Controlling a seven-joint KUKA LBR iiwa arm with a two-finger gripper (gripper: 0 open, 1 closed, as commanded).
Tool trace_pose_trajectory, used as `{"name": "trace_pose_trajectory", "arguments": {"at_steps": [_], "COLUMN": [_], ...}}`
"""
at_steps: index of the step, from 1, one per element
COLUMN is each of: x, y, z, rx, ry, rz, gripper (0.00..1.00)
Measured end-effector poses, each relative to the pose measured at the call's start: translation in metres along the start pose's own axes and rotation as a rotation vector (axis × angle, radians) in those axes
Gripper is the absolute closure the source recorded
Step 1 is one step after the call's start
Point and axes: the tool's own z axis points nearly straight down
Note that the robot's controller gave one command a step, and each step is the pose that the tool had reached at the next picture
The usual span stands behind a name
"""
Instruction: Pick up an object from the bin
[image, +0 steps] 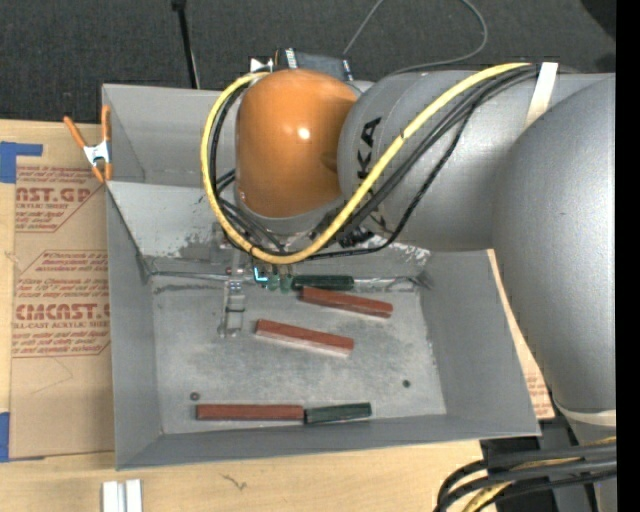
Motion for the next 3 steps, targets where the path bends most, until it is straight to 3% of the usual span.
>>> {"name": "trace_pose_trajectory", "arguments": {"at_steps": [1, 2, 3], "x": [-0.006, 0.026, 0.047], "y": [-0.134, -0.153, -0.139], "z": [0.144, 0.108, 0.109], "rx": [0.003, -0.001, -0.001], "ry": [-0.001, -0.006, -0.004], "rz": [0.142, 0.265, 0.322], "gripper": [0.00, 0.00, 0.00]}}
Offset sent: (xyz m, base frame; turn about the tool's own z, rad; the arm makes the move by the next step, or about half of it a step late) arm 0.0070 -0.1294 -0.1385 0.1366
